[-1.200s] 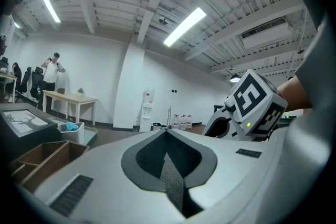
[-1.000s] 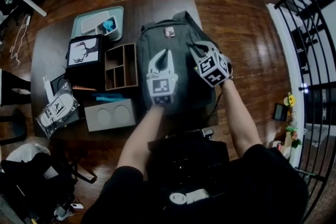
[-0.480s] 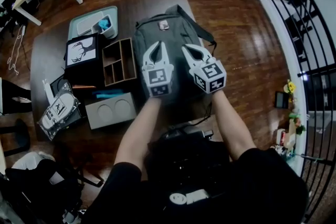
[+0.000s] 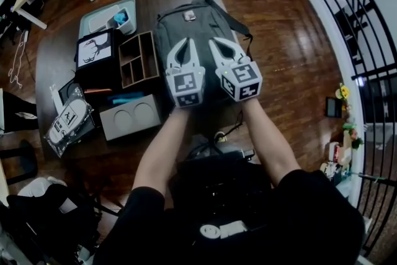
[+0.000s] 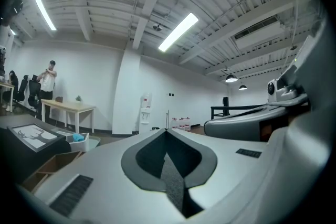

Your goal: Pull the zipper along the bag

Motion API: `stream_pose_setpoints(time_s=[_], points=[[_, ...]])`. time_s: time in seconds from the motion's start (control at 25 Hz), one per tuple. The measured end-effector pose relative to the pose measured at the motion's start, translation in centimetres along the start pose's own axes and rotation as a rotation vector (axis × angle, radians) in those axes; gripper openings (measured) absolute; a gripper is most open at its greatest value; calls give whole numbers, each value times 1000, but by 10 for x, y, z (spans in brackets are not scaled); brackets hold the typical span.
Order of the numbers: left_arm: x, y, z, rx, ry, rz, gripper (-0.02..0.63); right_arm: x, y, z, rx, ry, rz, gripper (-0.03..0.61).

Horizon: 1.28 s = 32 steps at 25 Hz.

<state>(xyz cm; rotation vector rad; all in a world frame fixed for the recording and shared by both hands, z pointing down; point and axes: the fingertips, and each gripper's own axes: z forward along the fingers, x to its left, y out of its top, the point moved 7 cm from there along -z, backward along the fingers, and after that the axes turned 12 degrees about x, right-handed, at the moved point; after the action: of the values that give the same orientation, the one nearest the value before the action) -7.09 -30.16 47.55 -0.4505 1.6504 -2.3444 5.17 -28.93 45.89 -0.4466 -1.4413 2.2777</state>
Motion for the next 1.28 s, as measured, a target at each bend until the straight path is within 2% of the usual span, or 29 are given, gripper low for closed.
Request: stream_pose_setpoints(time_s=[0.2,0.4,0.92,1.12,1.28], points=[[-13,6,-18,-24,18,19,0,12,4,-13,-33,-6,-13,5],[-35,8,-41,-43,46,46,0,20,4,-41,-76,25,-26,5],[-135,-14,-139,-87,79,81,0,43,-35,-172,-142,51,-55,5],[-162,-23,-183,-103,96,91,0,63,-56,-213,-130,67,-67,5],[-167,-27,-213,-107,118,91,0,83,-58,-233,-144,91,-75,5]])
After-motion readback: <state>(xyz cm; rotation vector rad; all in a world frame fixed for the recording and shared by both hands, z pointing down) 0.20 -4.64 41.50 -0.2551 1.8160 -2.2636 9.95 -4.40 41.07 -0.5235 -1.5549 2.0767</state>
